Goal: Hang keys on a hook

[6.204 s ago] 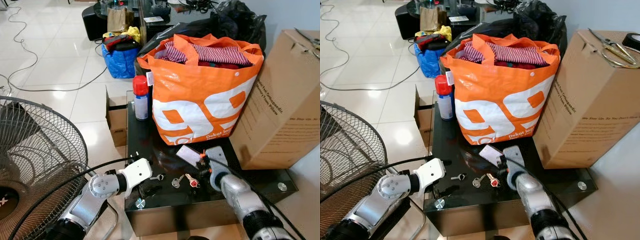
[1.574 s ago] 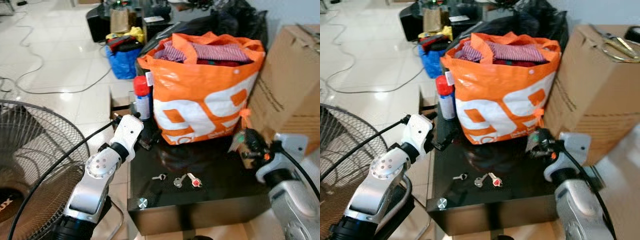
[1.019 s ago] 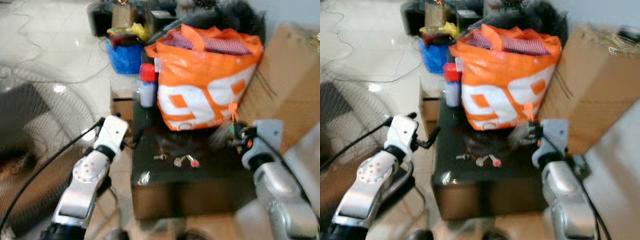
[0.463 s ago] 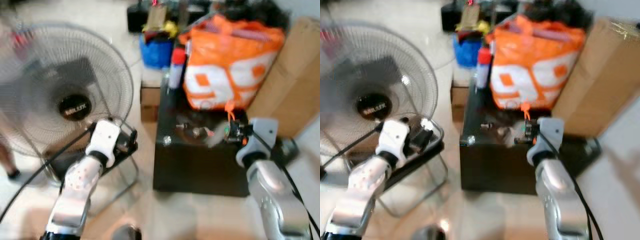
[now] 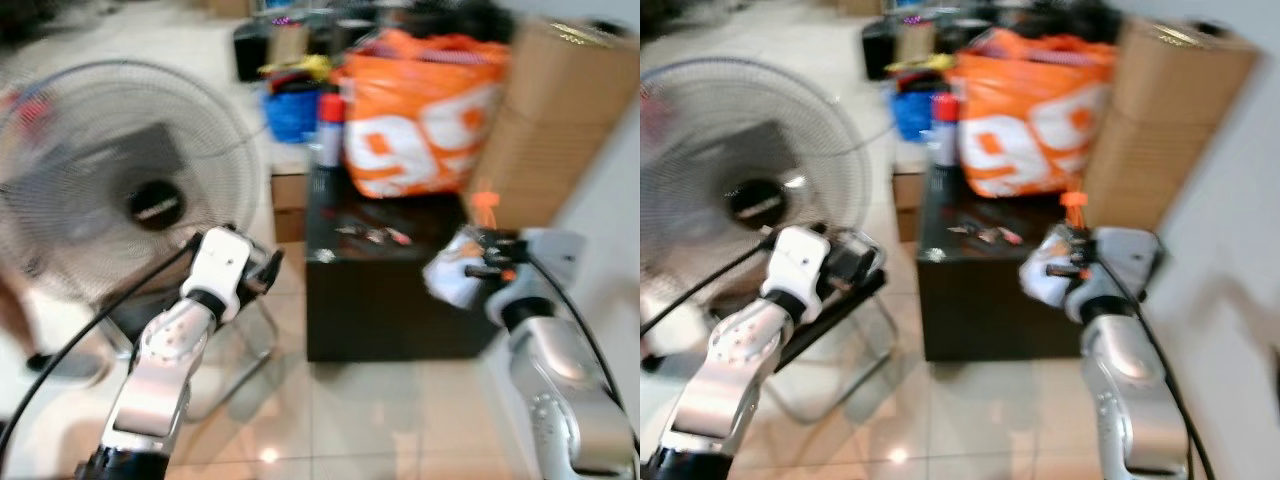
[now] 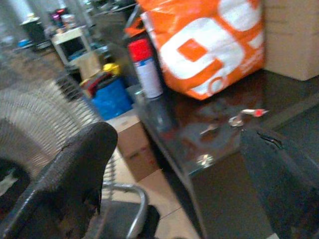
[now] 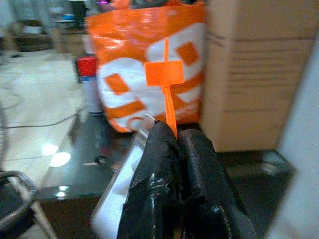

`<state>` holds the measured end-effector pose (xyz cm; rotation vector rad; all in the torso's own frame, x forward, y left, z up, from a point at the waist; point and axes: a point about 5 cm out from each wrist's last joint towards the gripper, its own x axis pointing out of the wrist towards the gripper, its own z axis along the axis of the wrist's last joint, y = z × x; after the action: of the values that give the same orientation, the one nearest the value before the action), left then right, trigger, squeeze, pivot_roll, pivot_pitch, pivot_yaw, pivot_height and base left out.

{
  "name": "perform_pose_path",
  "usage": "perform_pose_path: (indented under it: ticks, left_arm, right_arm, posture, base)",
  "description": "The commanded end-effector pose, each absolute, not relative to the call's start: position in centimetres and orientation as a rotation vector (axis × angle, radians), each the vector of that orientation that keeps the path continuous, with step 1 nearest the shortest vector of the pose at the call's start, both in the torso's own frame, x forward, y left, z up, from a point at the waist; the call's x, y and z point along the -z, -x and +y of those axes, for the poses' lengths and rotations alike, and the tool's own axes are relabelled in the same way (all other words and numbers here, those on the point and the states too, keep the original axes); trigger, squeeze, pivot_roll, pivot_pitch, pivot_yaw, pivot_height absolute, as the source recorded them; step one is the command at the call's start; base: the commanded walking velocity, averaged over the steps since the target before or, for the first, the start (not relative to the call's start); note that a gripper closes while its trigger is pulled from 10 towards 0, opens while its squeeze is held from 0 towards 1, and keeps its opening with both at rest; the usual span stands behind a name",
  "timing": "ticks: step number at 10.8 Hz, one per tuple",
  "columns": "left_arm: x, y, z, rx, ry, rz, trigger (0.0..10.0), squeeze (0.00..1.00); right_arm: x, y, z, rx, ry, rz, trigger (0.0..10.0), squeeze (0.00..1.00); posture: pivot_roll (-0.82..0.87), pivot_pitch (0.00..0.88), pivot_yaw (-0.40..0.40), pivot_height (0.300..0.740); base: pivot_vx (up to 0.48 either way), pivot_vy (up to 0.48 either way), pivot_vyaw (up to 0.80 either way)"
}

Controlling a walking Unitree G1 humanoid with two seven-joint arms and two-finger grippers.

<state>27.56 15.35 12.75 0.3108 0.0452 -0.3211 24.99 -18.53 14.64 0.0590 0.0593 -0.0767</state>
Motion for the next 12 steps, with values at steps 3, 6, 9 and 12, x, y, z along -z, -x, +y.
perform_pose_path:
  ticks: [3,6,9,12]
  left_arm:
    - [-12.8,-27.7,15.2,0.334,-0.315,0.071,10.0,0.0]
    - [-13.1,-28.0,15.7,0.308,-0.347,0.055,10.0,0.0]
    - [-14.0,-28.3,15.7,0.306,-0.334,0.025,10.0,0.0]
    - [-14.5,-28.4,15.3,0.351,-0.313,0.008,10.0,0.0]
  right_arm:
    - [-15.8,-25.2,-19.1,0.141,-0.059,0.008,10.0,0.0]
    - [-16.3,-25.5,-19.4,0.165,0.009,-0.008,10.0,0.0]
    - [-16.7,-26.7,-19.1,0.163,0.014,-0.024,10.0,0.0]
    - [-17.0,-26.9,-18.9,0.151,0.008,-0.034,10.0,0.0]
  posture:
    - [-0.11,0.0,-0.006,0.74]
    - [-0.1,0.0,-0.014,0.74]
    - [-0.09,0.0,-0.022,0.74]
    - [-0.09,0.0,-0.017,0.74]
  base:
    - [0.0,0.0,-0.8]
    - [0.0,0.0,-0.8]
    - [0.0,0.0,-0.8]
    - [0.0,0.0,-0.8]
